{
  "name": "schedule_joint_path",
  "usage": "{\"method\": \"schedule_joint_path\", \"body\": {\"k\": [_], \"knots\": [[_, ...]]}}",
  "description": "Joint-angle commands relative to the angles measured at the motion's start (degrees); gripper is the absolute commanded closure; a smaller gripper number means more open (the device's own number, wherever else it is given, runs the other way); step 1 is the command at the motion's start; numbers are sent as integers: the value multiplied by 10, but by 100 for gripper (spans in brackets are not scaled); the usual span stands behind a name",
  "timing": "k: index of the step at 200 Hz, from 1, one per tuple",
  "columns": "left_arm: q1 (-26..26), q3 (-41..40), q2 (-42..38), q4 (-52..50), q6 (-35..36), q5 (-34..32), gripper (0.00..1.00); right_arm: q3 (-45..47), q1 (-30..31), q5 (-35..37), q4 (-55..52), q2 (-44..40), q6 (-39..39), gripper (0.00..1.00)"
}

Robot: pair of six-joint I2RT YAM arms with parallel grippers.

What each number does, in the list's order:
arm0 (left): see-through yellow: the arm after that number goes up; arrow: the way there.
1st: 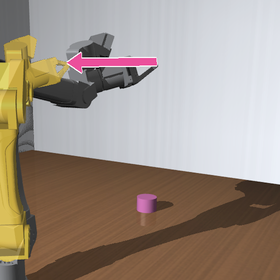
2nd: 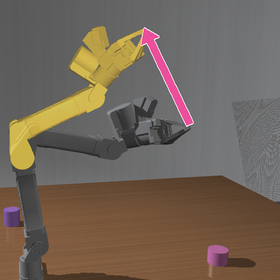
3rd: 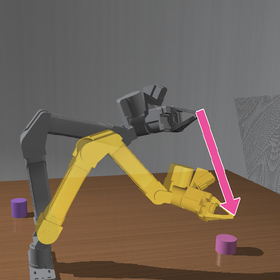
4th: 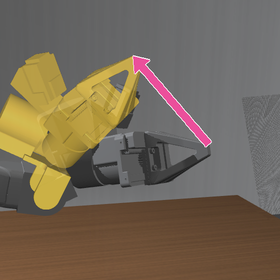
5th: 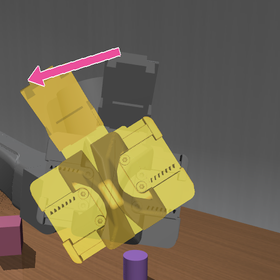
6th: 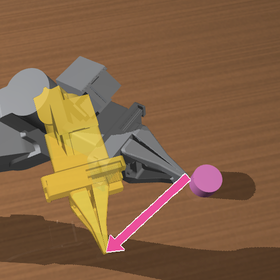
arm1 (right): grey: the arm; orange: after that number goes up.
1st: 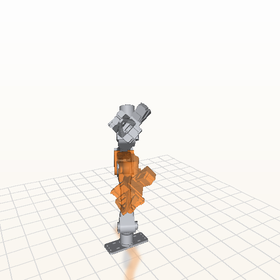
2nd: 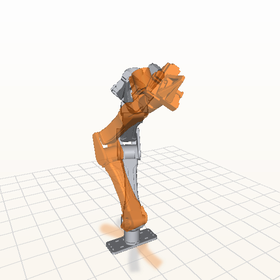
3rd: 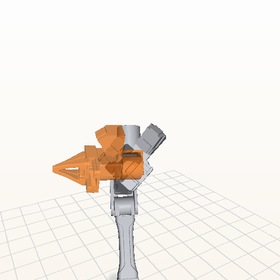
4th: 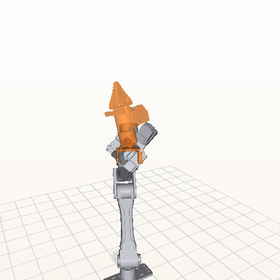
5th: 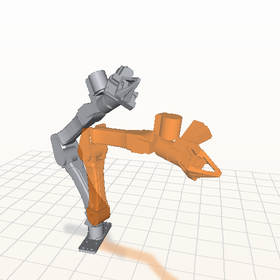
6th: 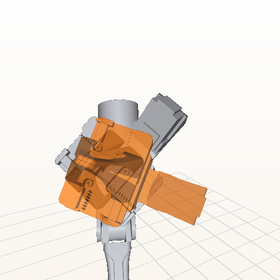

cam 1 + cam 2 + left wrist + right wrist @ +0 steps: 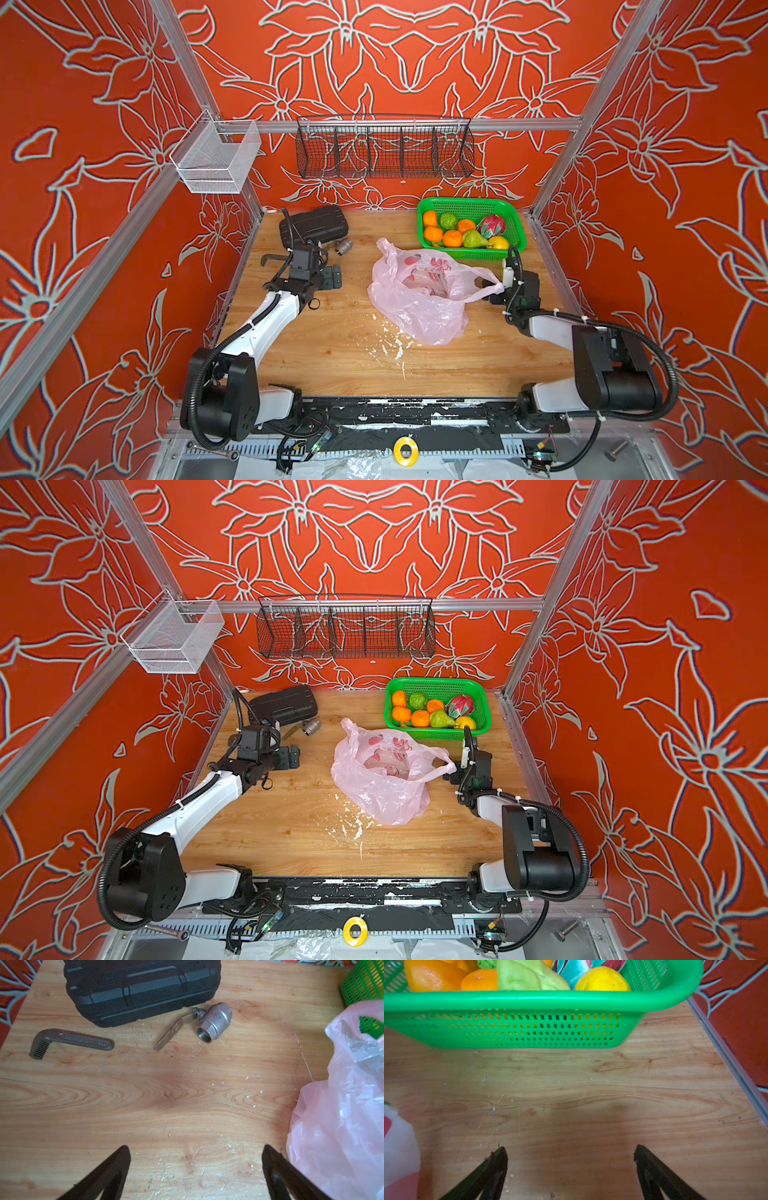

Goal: Untie the knot of the plastic bag and take out the fruit
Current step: Reset both arms

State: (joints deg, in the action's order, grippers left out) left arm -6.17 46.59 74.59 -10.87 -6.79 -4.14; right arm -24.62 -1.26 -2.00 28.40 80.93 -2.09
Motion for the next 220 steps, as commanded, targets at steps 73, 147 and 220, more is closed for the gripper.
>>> {"method": "schedule_joint_path", "body": {"k": [73,147,220], "knots": [[22,-70,6,179,86,34,3,55,17,18,155,-3,29,3],[62,-231,-76,282,28,32,3,55,19,18,161,0,31,3],[95,-225,28,380,76,92,3,55,19,18,159,-1,31,3]]}}
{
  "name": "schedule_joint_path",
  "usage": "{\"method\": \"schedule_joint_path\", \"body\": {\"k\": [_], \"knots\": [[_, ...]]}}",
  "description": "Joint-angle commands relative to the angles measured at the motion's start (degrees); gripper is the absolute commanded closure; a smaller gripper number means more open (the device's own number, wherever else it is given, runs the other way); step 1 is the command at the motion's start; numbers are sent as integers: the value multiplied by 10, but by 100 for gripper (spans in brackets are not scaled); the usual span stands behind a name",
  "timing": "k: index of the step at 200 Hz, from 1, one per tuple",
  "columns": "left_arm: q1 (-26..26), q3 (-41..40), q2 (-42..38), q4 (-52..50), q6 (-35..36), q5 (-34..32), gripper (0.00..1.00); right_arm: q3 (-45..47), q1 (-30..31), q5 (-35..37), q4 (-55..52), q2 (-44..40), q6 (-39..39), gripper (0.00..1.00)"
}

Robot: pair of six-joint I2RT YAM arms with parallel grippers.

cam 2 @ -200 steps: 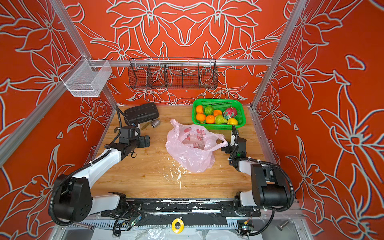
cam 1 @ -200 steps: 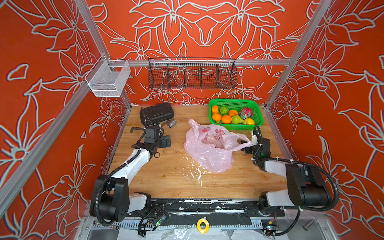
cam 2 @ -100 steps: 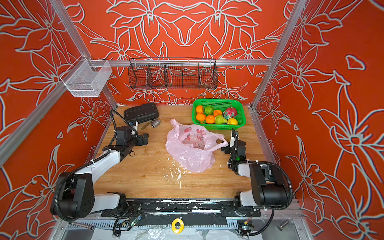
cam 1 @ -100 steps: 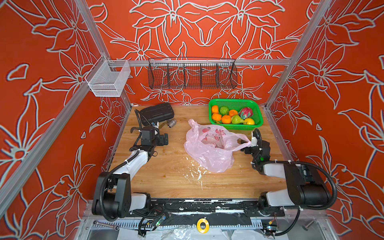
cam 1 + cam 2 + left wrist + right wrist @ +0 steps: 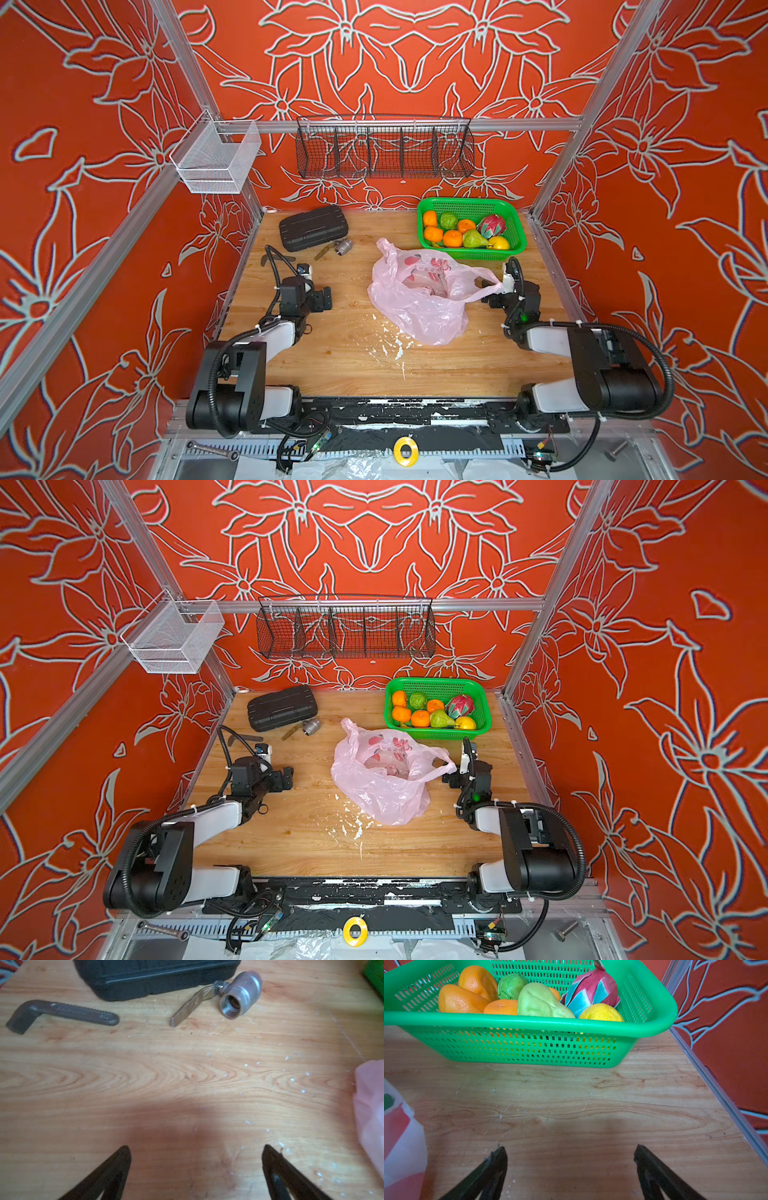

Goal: Untie the knot of the plastic bag and take out the fruit
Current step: Reset both arms

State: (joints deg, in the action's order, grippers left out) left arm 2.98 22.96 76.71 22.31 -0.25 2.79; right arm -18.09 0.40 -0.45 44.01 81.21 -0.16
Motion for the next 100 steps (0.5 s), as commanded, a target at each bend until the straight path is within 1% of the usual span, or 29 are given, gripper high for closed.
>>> {"method": "schedule_joint_path", "body": {"k": [1,10,18,25,100], "knots": [[5,13,7,43,9,23,3,-11,3,3,3,-4,11,3],[7,7,9,61,5,24,3,-11,3,3,3,-4,11,3],[7,13,6,43,5,24,3,-11,3,3,4,-4,12,3],[7,8,7,55,4,22,3,-11,3,3,4,-4,12,3],[7,9,4,50,4,20,3,-27,4,4,-16,9,11,3]]}}
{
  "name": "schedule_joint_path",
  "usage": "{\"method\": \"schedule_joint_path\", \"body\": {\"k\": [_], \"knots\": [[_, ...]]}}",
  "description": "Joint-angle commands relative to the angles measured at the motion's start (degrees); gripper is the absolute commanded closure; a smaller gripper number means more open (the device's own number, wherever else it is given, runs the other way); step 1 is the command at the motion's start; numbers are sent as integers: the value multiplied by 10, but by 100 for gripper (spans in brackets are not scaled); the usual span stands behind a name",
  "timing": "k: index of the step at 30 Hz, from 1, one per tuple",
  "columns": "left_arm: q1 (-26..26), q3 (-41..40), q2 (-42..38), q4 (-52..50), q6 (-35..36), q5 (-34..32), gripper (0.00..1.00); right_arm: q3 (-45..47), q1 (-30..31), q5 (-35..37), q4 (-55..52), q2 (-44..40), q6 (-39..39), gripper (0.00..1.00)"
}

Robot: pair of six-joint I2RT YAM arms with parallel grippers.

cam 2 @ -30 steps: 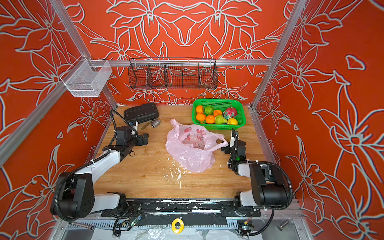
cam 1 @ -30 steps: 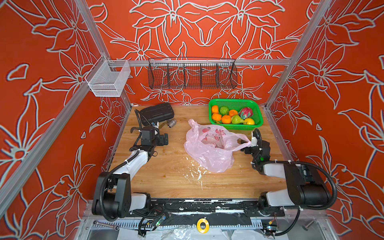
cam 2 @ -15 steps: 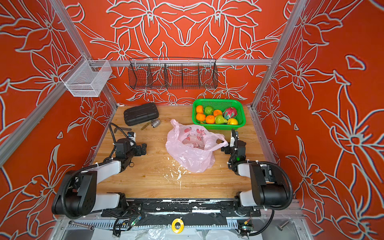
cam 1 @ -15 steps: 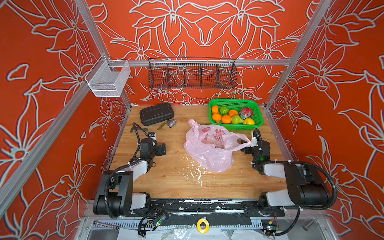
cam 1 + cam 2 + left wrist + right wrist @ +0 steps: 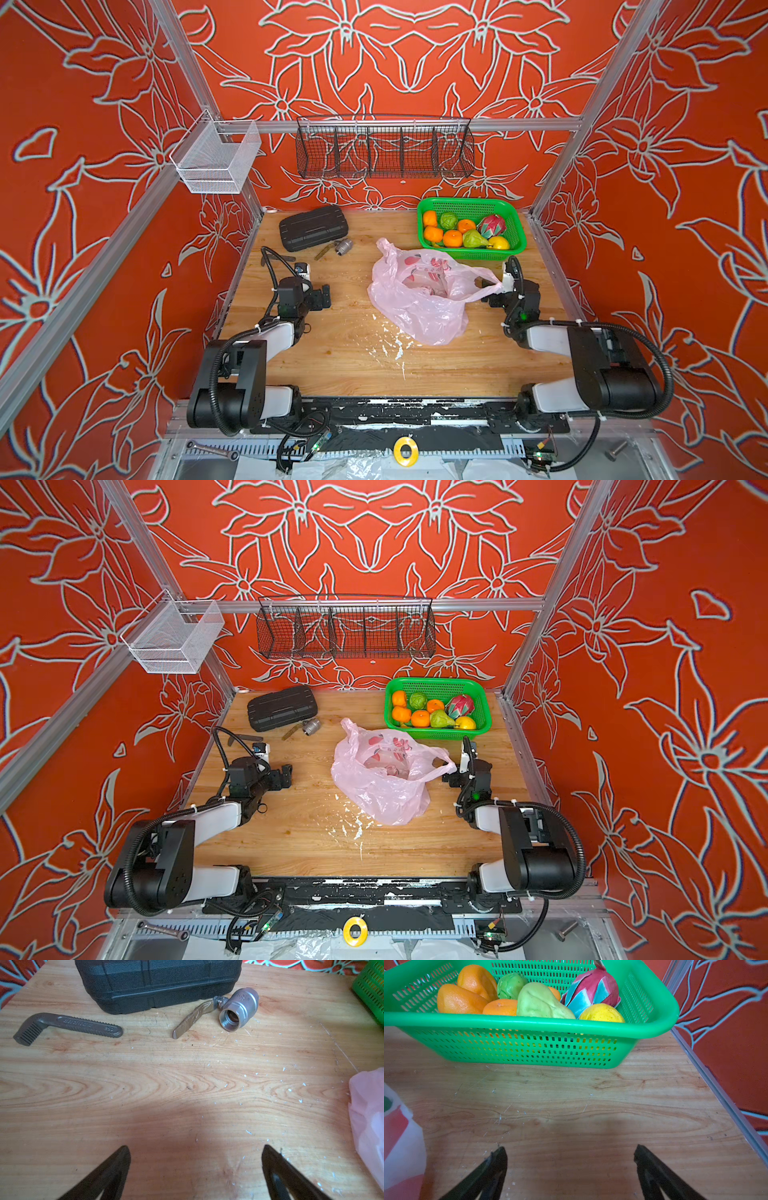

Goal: Untie the knot of the plastic bag and take out the fruit
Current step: Reset both arms

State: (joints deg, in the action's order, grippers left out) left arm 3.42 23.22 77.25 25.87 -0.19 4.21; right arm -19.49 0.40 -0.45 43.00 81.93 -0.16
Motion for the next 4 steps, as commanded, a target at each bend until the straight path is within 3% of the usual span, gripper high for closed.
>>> {"method": "schedule_joint_path", "body": {"k": [1,4], "knots": [[3,6,-2,15,4,6,3,-13,4,4,-5,1,11,3],[3,6,-2,15,4,6,3,5,4,0,14,-14,12,3]]}}
